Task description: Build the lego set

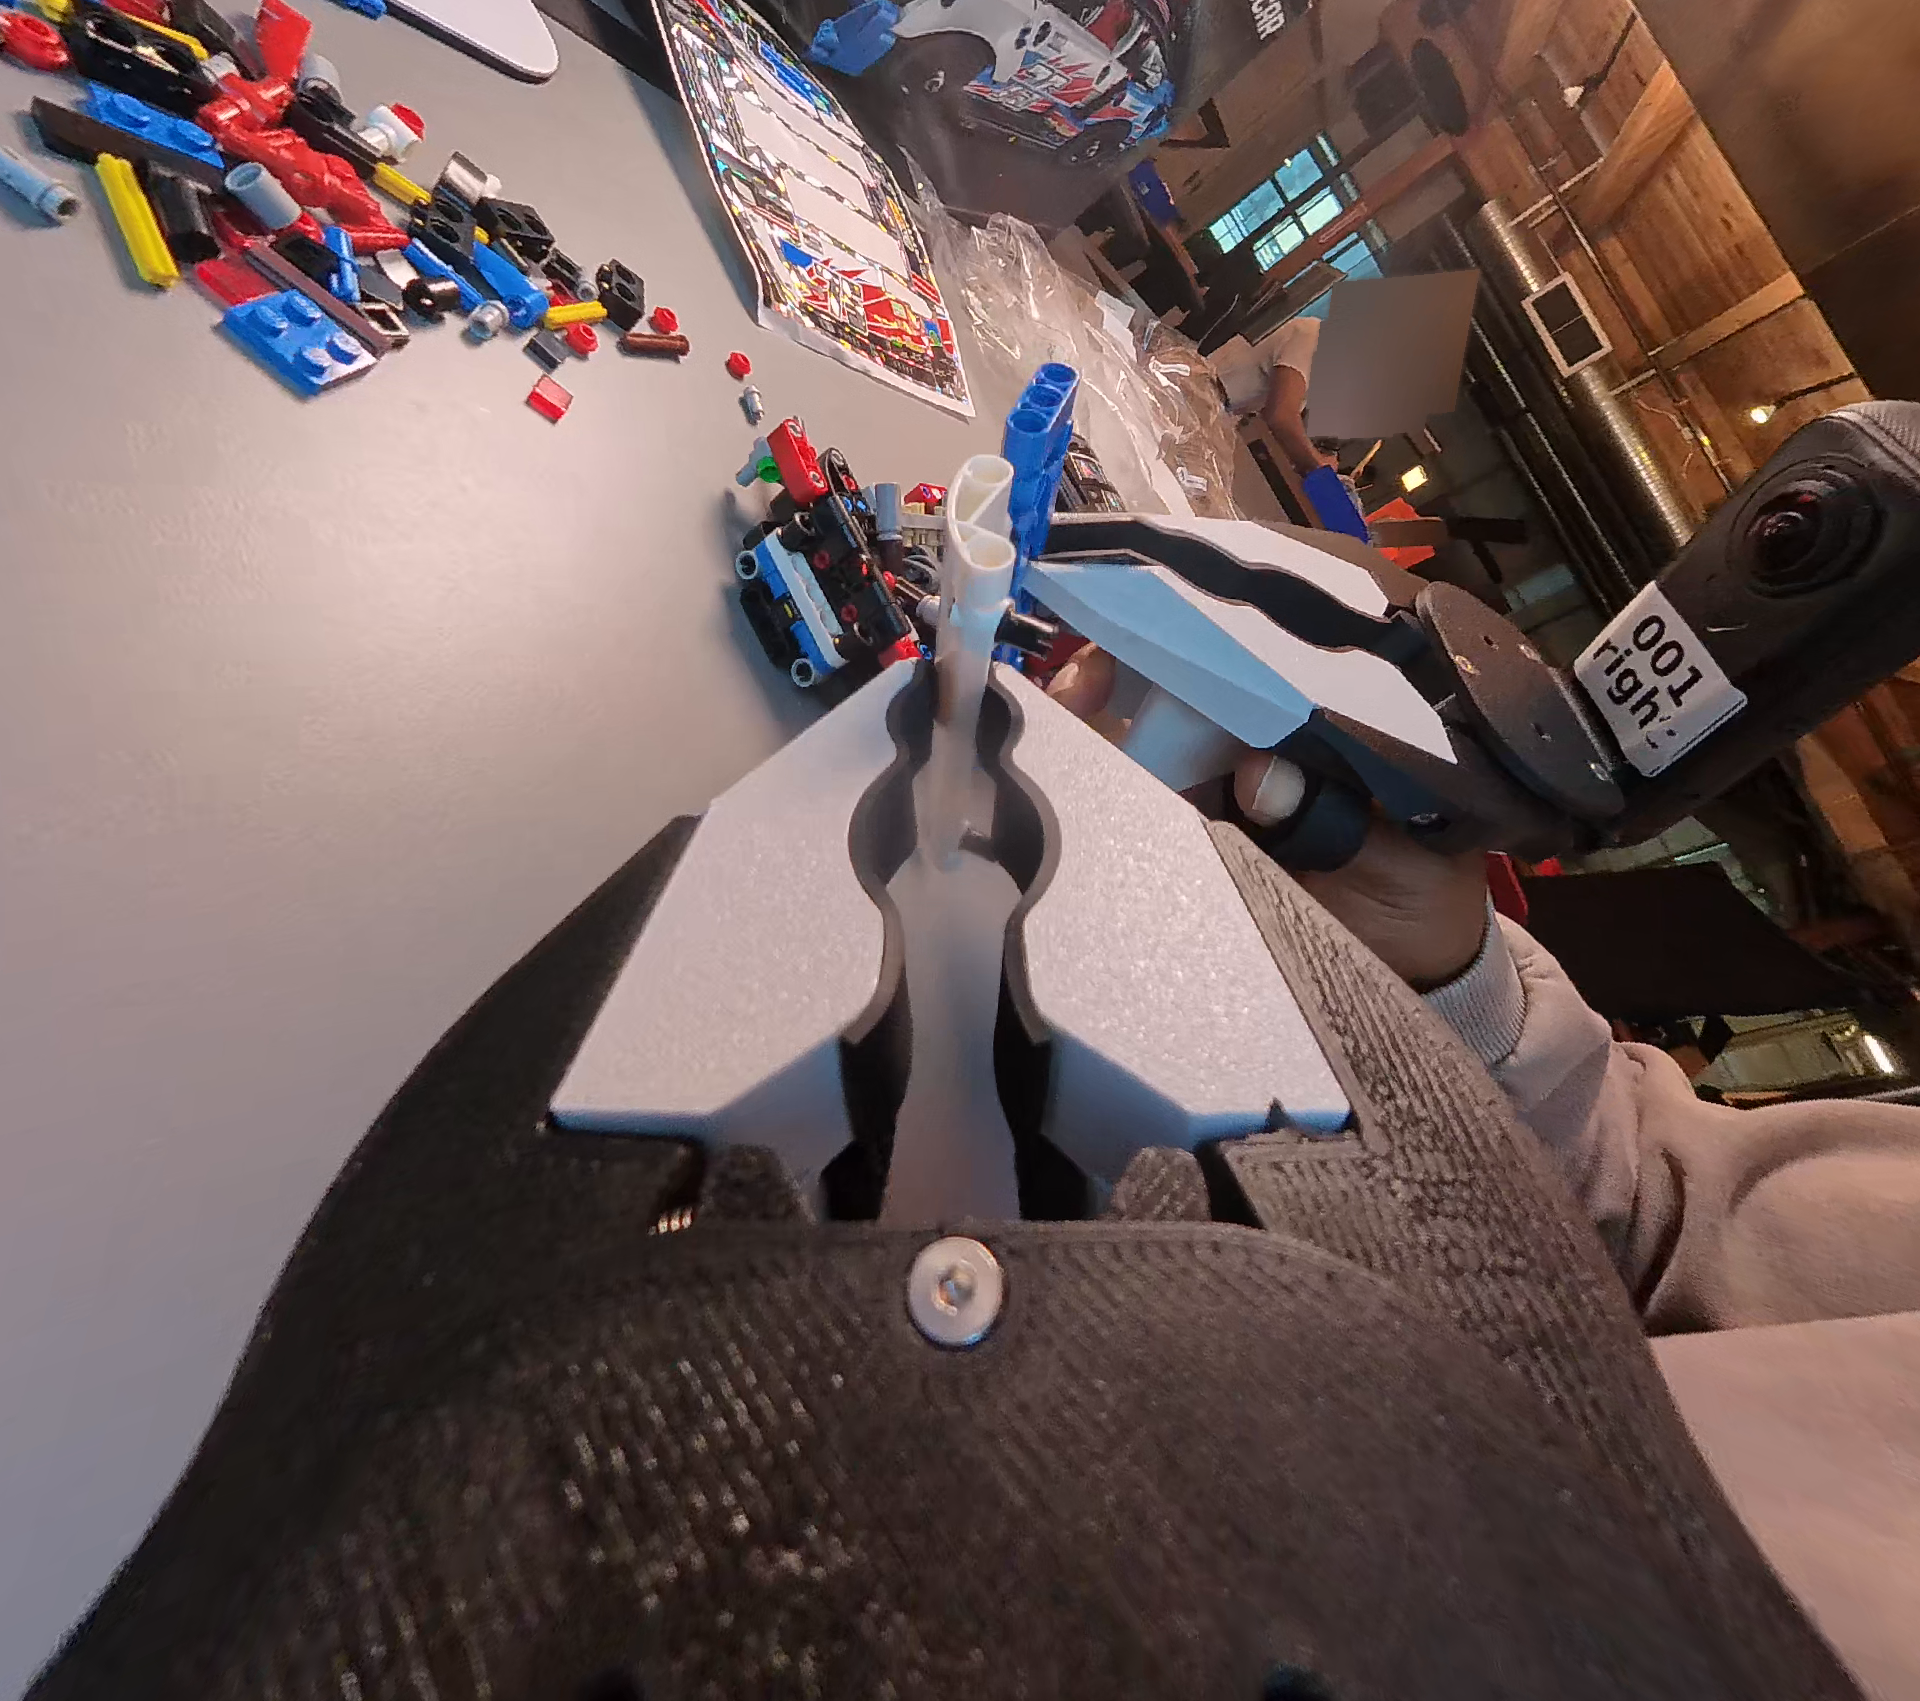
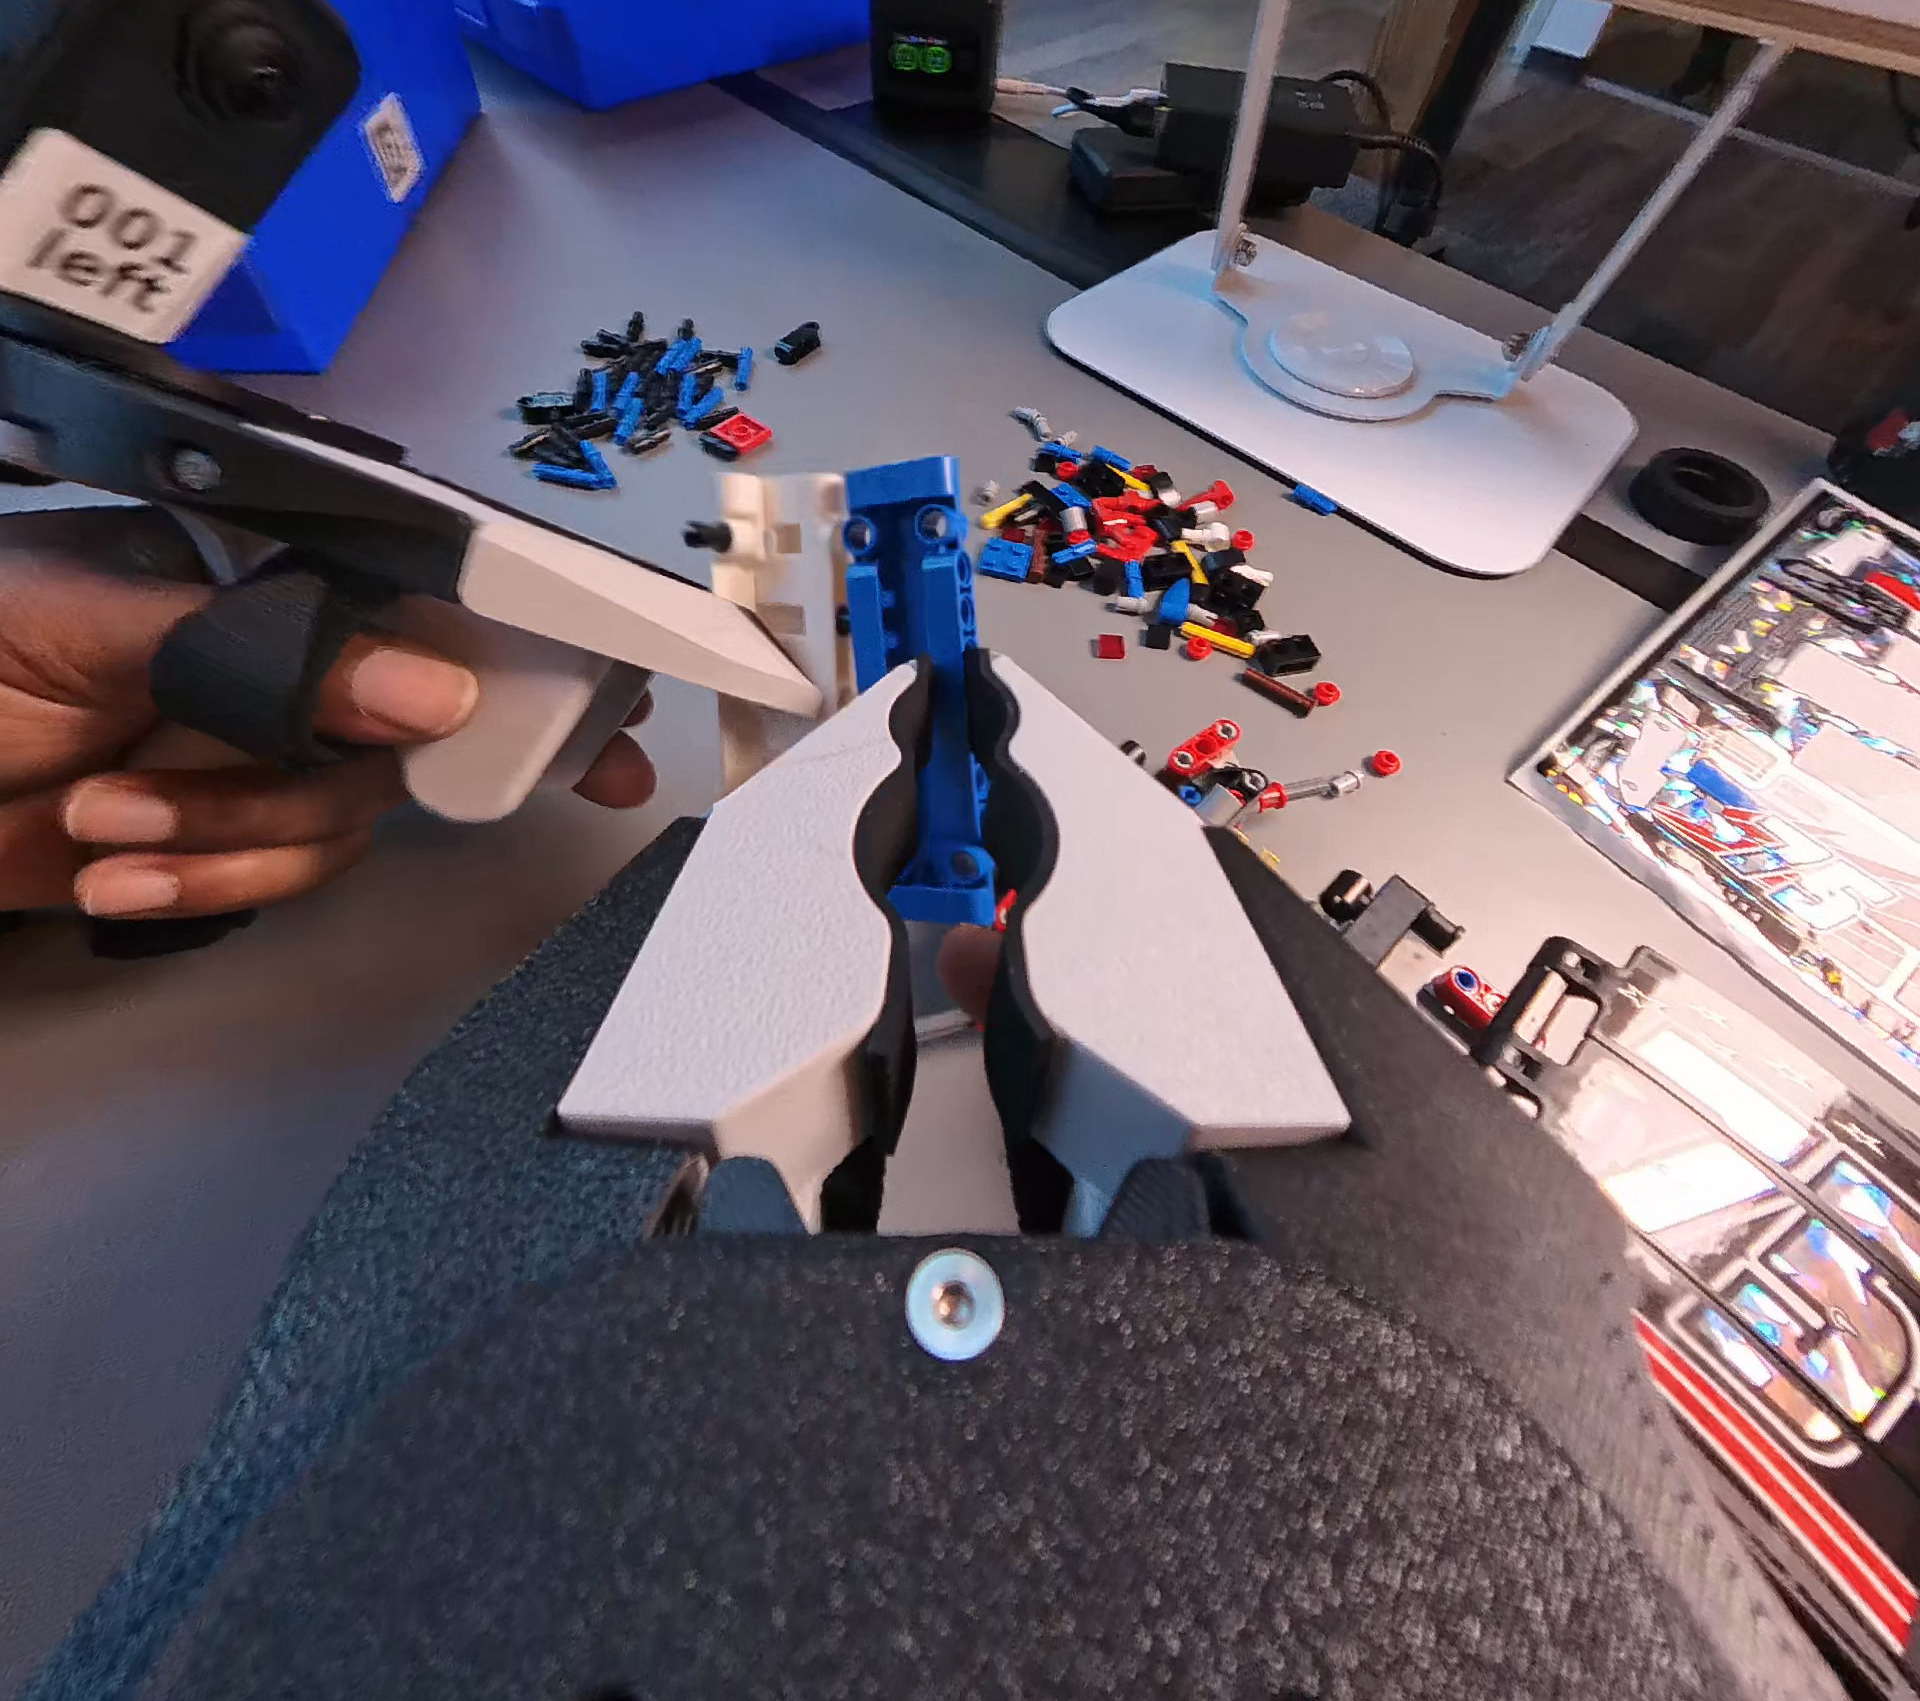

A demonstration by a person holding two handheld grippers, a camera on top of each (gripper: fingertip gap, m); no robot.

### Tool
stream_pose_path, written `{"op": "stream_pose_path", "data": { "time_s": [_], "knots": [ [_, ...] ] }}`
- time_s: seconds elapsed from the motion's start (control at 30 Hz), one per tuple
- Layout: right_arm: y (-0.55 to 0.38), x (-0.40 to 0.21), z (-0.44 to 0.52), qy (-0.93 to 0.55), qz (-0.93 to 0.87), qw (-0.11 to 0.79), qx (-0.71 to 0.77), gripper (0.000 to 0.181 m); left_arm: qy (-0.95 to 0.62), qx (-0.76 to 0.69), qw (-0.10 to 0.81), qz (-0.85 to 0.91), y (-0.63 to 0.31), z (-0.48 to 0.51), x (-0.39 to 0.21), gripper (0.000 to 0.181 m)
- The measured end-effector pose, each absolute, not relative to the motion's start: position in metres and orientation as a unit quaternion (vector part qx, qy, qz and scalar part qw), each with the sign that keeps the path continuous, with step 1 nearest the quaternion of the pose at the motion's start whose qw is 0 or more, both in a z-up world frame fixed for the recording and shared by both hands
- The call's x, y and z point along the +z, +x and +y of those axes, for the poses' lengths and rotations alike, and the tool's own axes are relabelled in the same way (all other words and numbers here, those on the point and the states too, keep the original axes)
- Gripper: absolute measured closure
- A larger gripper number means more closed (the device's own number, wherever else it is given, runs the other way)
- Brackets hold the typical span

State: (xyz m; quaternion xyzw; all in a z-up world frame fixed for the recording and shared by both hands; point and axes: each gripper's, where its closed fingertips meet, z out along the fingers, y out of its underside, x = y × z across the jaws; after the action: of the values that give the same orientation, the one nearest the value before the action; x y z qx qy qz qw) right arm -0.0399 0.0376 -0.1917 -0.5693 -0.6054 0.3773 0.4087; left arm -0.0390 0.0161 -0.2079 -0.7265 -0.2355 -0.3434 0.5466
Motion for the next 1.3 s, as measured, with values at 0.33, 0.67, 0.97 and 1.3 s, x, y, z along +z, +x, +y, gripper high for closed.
{"op": "stream_pose_path", "data": {
  "time_s": [0.33,0.67,0.97,1.3],
  "knots": [
    [-0.044,-0.180,0.034,-0.550,-0.606,0.459,0.344,0.177,-0.701,-0.353,0.562,-0.259,-0.044,0.017,-0.201,0.176],
    [-0.036,-0.161,0.045,-0.506,-0.637,0.413,0.410,0.172,-0.708,-0.362,0.570,-0.210,-0.037,0.014,-0.192,0.176],
    [-0.006,-0.180,0.023,-0.438,-0.709,0.256,0.491,0.174,-0.712,-0.390,0.570,-0.128,-0.015,0.006,-0.183,0.176],
    [-0.002,-0.141,0.010,-0.457,-0.521,0.107,0.713,0.176,-0.674,-0.422,0.605,-0.030,0.000,-0.007,-0.154,0.166]
  ]
}}
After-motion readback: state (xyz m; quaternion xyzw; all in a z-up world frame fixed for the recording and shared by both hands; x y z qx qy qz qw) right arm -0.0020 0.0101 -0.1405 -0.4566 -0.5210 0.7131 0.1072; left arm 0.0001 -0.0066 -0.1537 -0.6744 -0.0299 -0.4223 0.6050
